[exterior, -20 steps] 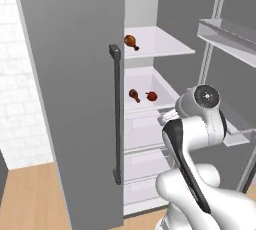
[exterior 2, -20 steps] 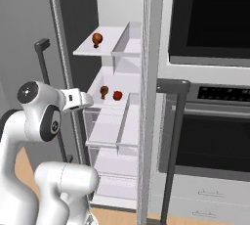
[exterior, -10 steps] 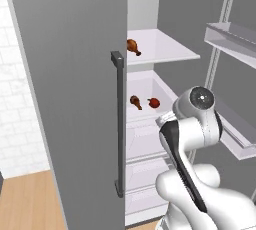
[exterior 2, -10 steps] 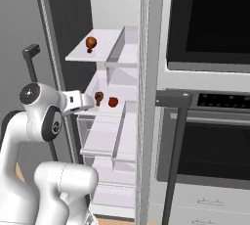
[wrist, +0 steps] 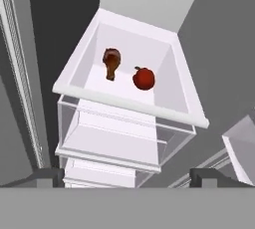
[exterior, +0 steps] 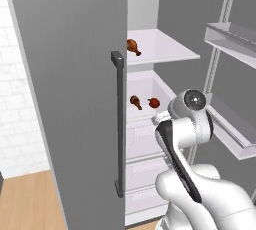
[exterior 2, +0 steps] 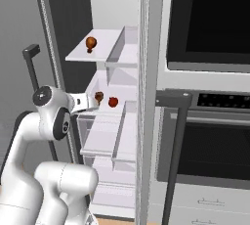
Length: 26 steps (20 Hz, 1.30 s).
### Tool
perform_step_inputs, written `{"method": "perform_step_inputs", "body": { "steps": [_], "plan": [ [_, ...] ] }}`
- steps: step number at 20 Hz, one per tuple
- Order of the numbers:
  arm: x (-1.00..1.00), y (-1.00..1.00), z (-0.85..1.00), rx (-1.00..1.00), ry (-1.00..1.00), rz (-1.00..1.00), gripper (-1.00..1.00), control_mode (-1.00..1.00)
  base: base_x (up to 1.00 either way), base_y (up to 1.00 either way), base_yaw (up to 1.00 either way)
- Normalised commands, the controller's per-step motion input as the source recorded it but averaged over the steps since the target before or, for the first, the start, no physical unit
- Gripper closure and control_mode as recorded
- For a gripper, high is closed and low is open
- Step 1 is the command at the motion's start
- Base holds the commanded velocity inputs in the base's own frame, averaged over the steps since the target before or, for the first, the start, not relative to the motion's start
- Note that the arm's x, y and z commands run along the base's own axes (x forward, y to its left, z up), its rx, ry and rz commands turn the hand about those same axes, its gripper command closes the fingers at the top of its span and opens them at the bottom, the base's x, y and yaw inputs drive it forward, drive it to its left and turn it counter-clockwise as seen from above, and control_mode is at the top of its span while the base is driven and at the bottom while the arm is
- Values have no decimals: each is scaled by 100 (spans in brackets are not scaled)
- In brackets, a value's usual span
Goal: Place one bell pepper and one chicken drumstick in each tupperware on the nearby counter, to pack two identical lunches.
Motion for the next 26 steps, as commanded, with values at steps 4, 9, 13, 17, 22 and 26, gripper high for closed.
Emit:
{"method": "perform_step_inputs", "body": {
  "steps": [4,9,13,17,22,26],
  "plan": [
    [26,1,-1,21,1,0,-100,-100,0,0,0],
    [10,16,0,11,0,0,-100,-100,0,0,0],
    [40,22,-1,10,0,0,-100,-100,0,0,0],
    [33,3,0,11,0,0,-100,-100,0,0,0],
    [45,0,-4,0,3,-1,-100,-100,0,0,0],
    [42,-1,-11,-1,5,-7,-100,-100,0,0,0]
  ]
}}
